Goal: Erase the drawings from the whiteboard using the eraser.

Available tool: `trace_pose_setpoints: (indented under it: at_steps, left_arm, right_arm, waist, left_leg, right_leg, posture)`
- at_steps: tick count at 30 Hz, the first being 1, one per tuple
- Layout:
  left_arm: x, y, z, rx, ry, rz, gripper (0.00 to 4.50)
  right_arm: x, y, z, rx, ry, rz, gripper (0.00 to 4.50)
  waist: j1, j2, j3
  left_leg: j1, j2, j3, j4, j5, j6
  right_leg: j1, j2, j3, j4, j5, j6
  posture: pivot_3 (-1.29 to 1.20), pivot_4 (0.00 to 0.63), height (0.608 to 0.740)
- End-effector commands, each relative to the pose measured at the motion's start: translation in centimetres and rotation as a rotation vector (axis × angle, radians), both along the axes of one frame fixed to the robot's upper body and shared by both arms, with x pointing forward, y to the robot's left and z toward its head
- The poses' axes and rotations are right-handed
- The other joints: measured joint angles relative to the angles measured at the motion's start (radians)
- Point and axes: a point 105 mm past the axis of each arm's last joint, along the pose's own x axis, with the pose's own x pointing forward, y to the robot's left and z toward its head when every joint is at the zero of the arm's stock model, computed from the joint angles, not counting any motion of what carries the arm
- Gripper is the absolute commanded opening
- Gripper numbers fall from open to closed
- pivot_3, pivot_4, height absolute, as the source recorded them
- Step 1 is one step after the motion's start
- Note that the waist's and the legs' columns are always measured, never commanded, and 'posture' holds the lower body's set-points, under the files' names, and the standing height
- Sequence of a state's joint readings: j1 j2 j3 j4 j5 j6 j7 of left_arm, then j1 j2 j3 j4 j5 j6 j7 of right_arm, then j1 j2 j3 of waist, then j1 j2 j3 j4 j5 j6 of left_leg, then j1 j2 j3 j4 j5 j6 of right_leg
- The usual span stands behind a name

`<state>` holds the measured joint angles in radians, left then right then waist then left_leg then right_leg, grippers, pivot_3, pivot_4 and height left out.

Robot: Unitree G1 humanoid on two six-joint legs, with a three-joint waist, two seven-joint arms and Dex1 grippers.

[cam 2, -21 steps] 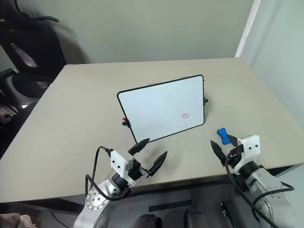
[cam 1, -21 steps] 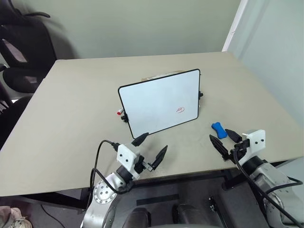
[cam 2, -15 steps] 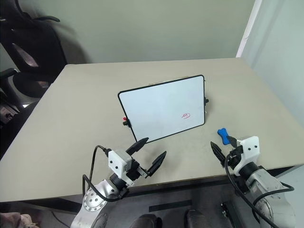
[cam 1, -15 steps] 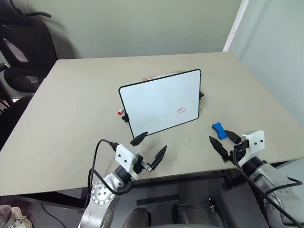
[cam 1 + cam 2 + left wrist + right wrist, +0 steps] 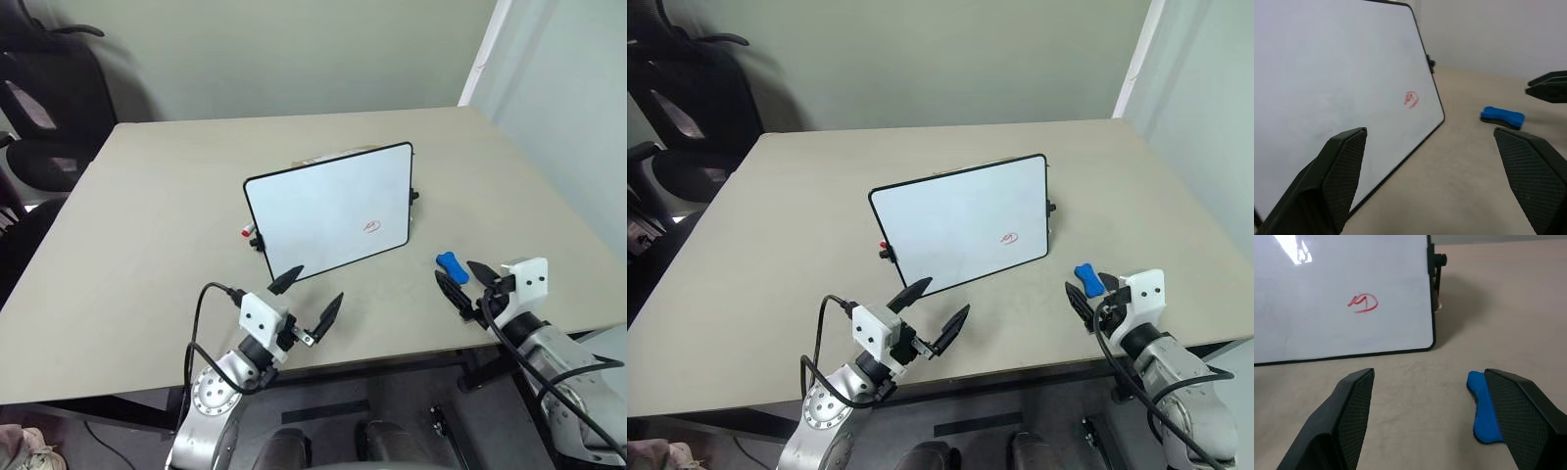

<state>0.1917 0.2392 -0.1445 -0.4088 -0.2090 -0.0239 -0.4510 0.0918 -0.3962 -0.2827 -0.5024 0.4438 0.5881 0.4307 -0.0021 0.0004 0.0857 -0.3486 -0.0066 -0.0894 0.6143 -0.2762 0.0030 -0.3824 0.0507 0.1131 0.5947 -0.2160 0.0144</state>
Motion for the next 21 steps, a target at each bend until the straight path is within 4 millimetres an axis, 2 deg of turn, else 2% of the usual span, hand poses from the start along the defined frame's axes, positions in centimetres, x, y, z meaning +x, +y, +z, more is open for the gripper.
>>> trace_pose_setpoints:
  at_steps: [1, 6, 11, 15, 21]
  left_arm:
    - [0.2, 0.9, 1.3, 0.000, -0.056, 0.030, 4.50]
    - [0.1, 0.7, 1.2, 0.007, -0.046, 0.022, 4.50]
    - [0.0, 0.6, 0.9, 0.006, -0.034, 0.014, 4.50]
    - [-0.2, 0.4, 0.7, -0.001, -0.022, 0.006, 4.50]
    - [-0.7, 0.2, 0.5, -0.007, -0.007, 0.000, 4.50]
  right_arm:
    - [0.5, -0.4, 1.7, 0.004, 0.006, -0.009, 3.82]
    - [1.8, -1.0, 1.9, -0.014, 0.121, 0.001, 3.82]
    - [3.3, -2.4, 0.3, -0.156, 0.345, 0.000, 3.82]
    - [4.9, -4.2, -0.3, -0.230, 0.433, -0.063, 3.82]
    - [6.4, -3.7, -0.9, -0.239, 0.495, -0.026, 3.82]
  waist:
    - [-0.001, 0.000, 0.000]
    - [0.000, 0.000, 0.000]
    - [0.000, 0.000, 0.000]
    - [0.001, 0.001, 0.000]
    - [0.001, 0.002, -0.001]
  left_leg:
    - [0.000, 0.000, 0.000, 0.000, 0.000, 0.000]
    - [0.000, 0.000, 0.000, 0.001, 0.001, 0.001]
    - [0.000, 0.000, 0.000, 0.002, 0.001, 0.001]
    - [0.000, 0.000, 0.000, 0.002, 0.002, 0.001]
    - [0.000, 0.000, 0.001, 0.000, 0.002, 0.002]
  right_leg:
    - [0.000, 0.000, 0.000, 0.000, 0.000, 0.000]
    - [0.001, 0.000, 0.000, 0.000, 0.000, 0.000]
    - [0.002, 0.000, 0.000, 0.000, 0.000, 0.001]
    - [0.001, 0.000, 0.000, 0.000, 0.001, 0.003]
    - [0.000, 0.000, 0.000, 0.001, 0.004, 0.006]
  posture:
    - [0.00, 0.150, 0.736]
    - [0.00, 0.150, 0.736]
    - [0.00, 0.150, 0.736]
    - [0.00, 0.150, 0.736]
    - [0.00, 0.150, 0.736]
